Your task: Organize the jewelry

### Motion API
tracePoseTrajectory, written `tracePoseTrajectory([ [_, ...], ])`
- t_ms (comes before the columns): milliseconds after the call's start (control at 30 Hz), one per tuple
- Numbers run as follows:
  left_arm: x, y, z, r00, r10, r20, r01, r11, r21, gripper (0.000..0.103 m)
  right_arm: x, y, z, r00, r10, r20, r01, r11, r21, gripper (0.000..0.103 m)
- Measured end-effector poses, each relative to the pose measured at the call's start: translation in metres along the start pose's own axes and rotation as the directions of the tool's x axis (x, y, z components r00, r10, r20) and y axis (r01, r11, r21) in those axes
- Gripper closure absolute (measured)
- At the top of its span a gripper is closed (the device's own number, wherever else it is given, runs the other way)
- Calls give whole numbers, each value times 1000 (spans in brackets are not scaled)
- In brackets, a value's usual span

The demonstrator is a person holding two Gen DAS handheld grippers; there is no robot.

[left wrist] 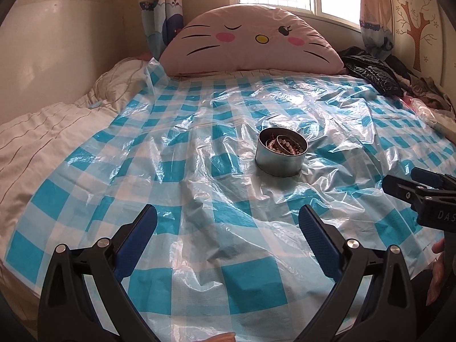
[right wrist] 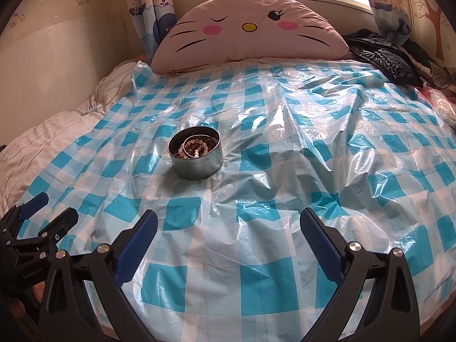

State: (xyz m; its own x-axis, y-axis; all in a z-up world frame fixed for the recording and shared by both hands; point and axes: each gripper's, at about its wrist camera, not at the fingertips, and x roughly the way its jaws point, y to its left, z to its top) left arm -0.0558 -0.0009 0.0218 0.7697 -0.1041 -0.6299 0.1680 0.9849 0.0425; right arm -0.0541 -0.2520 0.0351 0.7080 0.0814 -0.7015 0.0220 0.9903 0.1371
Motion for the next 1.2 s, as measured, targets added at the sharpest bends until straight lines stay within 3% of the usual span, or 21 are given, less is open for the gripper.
tracePoseTrajectory([
  [1200,1,0,0,1000,-4,-8,4,1000,6,7,-1,-9,2,1000,15,1,-15,999,42,7],
])
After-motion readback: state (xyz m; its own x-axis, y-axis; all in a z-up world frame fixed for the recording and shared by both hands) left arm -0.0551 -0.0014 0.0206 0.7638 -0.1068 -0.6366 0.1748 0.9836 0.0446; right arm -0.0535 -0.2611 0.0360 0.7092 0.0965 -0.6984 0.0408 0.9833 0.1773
